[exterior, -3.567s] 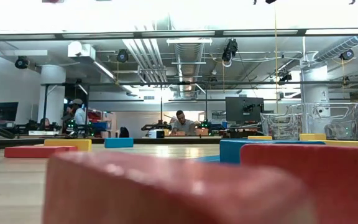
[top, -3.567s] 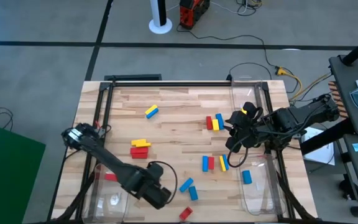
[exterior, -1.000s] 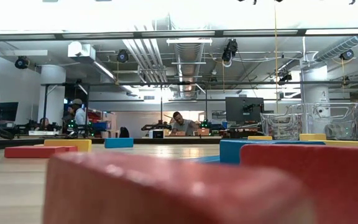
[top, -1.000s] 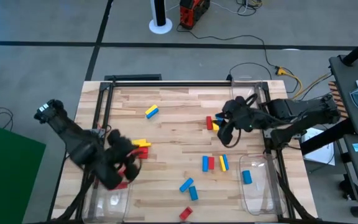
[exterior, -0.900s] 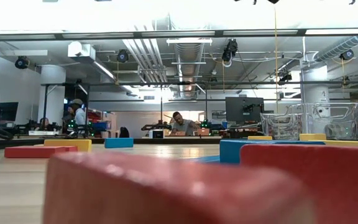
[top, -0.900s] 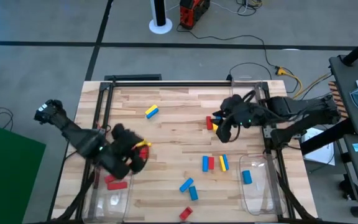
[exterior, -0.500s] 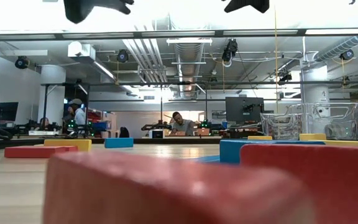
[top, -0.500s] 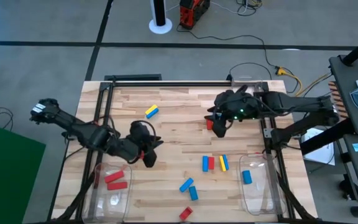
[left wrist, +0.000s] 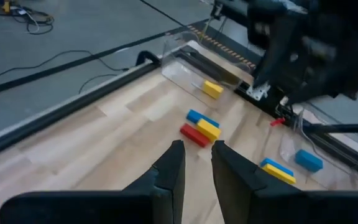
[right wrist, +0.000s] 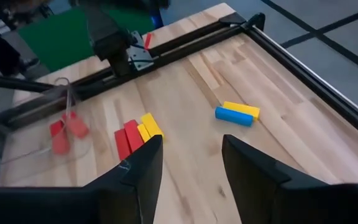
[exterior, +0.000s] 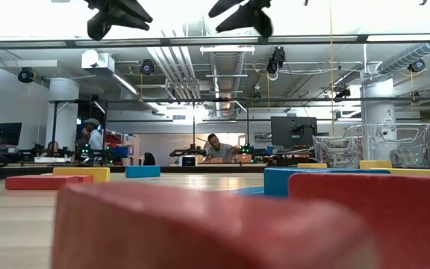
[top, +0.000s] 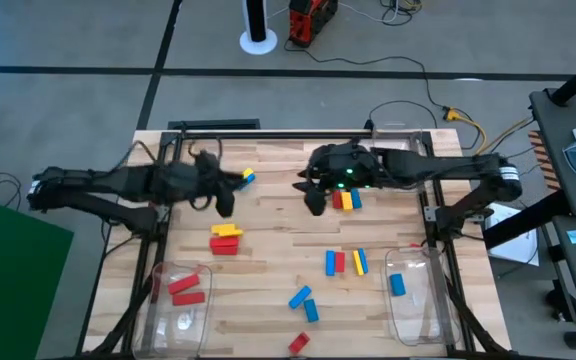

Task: Sort blocks
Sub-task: Put the yellow block into the top transparent bin

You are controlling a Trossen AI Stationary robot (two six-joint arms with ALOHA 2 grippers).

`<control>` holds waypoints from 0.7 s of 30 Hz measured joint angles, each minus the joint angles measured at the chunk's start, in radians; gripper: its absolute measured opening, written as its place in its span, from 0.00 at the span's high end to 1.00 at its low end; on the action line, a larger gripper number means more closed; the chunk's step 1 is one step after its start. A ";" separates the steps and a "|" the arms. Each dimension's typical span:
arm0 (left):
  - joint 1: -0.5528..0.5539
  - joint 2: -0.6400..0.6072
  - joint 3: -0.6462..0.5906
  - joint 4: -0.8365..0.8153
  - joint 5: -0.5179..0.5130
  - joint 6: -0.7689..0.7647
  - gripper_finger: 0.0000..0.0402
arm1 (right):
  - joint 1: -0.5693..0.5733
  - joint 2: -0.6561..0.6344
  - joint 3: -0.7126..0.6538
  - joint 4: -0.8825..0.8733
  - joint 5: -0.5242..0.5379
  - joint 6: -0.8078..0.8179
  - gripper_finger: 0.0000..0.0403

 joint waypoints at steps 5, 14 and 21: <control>0.188 -0.025 0.000 -0.031 0.146 0.085 0.85 | -0.003 0.122 0.109 0.003 -0.003 -0.056 0.61; 0.411 -0.035 0.001 -0.048 0.339 0.195 0.85 | -0.003 0.356 0.331 0.002 -0.040 -0.154 0.57; 0.511 -0.091 0.032 -0.098 0.370 0.239 0.85 | -0.005 0.500 0.432 0.003 -0.128 -0.179 0.59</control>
